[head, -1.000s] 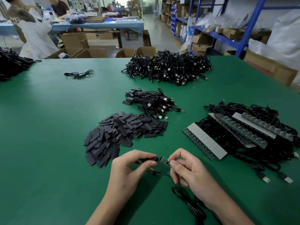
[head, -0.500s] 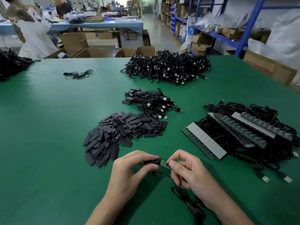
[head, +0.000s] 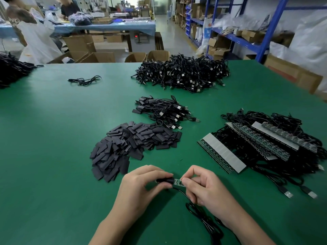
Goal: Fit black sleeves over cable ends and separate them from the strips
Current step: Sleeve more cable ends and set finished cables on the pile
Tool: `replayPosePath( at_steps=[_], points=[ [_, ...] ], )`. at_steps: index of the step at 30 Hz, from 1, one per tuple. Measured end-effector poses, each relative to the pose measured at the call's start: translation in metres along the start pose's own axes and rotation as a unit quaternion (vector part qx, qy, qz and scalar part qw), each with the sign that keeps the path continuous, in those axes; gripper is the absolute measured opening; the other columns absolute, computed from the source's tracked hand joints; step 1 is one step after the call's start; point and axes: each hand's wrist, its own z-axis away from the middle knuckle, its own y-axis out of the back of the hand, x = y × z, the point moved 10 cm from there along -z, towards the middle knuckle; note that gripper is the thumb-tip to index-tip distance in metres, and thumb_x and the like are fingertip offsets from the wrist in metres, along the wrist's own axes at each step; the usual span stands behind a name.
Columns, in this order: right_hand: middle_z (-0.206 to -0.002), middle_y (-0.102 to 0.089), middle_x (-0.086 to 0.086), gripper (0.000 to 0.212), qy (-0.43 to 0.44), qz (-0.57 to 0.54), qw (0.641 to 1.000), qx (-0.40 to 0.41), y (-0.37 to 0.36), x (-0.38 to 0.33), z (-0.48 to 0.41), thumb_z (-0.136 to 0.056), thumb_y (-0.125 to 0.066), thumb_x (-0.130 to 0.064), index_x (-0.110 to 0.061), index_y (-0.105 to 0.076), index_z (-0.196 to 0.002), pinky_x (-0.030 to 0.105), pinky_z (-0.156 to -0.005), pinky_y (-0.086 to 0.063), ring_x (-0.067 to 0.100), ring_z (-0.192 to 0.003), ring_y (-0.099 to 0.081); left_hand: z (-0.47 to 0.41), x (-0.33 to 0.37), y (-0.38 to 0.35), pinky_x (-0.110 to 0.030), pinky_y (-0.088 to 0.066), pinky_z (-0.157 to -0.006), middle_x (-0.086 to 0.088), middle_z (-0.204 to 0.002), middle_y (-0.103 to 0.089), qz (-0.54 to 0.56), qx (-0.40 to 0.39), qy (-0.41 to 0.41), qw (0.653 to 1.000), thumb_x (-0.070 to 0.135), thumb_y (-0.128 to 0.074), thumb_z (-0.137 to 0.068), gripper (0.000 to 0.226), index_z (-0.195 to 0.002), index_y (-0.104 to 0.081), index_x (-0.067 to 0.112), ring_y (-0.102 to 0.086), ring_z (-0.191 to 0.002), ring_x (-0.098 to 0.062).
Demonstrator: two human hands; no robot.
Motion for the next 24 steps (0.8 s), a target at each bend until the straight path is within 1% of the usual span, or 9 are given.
replayPosePath(
  at_steps=[2,5,9,13,17,20,24],
  points=[
    [-0.057,-0.057,0.007,0.024,-0.004,0.003,1.0,-0.003,0.0,0.001,0.0,-0.103,-0.059,-0.015,-0.022,-0.059,-0.081,0.017,-0.045,-0.028,0.009,-0.044,-0.032,0.0,0.002,-0.001,-0.027,-0.058,-0.078,0.021,-0.096,-0.073,-0.005,-0.012,-0.01,1.0,0.048,-0.073,-0.087,0.027,-0.1,-0.082,0.026,-0.069,-0.089,0.003],
    [-0.057,-0.056,0.006,0.025,-0.01,0.0,1.0,-0.008,0.0,0.003,0.0,-0.103,-0.058,-0.015,-0.024,-0.06,-0.08,0.017,-0.044,-0.028,0.009,-0.044,-0.031,-0.001,0.001,-0.003,-0.026,-0.058,-0.076,0.021,-0.095,-0.072,-0.02,-0.024,-0.018,0.999,0.05,-0.072,-0.087,0.027,-0.1,-0.081,0.028,-0.068,-0.087,0.005],
    [-0.057,-0.055,0.007,0.024,-0.024,-0.021,0.999,-0.017,-0.002,0.006,-0.001,-0.104,-0.058,-0.015,-0.021,-0.062,-0.081,0.016,-0.042,-0.026,0.008,-0.042,-0.029,0.0,0.0,-0.004,-0.023,-0.057,-0.075,0.024,-0.096,-0.072,-0.037,-0.026,-0.025,0.999,0.054,-0.071,-0.088,0.025,-0.101,-0.078,0.033,-0.066,-0.087,0.008],
    [-0.058,-0.055,0.009,0.02,-0.037,-0.032,0.999,-0.021,-0.003,0.008,0.0,-0.103,-0.058,-0.013,-0.018,-0.062,-0.084,0.016,-0.042,-0.025,0.008,-0.041,-0.029,0.001,-0.001,-0.006,-0.022,-0.056,-0.075,0.024,-0.095,-0.071,-0.05,-0.033,-0.024,0.998,0.054,-0.071,-0.088,0.025,-0.101,-0.078,0.034,-0.066,-0.086,0.009],
    [-0.057,-0.055,0.009,0.014,-0.038,-0.031,0.999,-0.021,-0.003,0.008,0.001,-0.104,-0.057,-0.012,-0.008,-0.058,-0.091,0.016,-0.041,-0.024,0.008,-0.041,-0.029,0.001,-0.004,-0.005,-0.024,-0.057,-0.076,0.026,-0.094,-0.072,-0.038,-0.026,0.001,0.999,0.057,-0.07,-0.087,0.026,-0.099,-0.078,0.034,-0.067,-0.086,0.009],
    [-0.058,-0.055,0.009,0.013,-0.038,-0.03,0.999,-0.021,-0.003,0.007,0.001,-0.104,-0.057,-0.012,-0.008,-0.057,-0.091,0.016,-0.041,-0.025,0.009,-0.041,-0.029,0.002,-0.008,-0.003,-0.026,-0.058,-0.078,0.027,-0.093,-0.072,-0.019,-0.014,0.027,0.999,0.058,-0.07,-0.085,0.027,-0.098,-0.079,0.035,-0.068,-0.086,0.007],
    [-0.059,-0.057,0.009,0.014,-0.033,-0.022,0.999,-0.028,-0.004,0.006,0.001,-0.103,-0.059,-0.016,-0.009,-0.058,-0.091,0.015,-0.042,-0.027,0.008,-0.042,-0.032,0.001,-0.005,-0.007,-0.027,-0.058,-0.076,0.025,-0.092,-0.072,-0.024,-0.029,0.013,0.999,0.055,-0.071,-0.086,0.025,-0.097,-0.079,0.034,-0.068,-0.085,0.006]
  ],
)
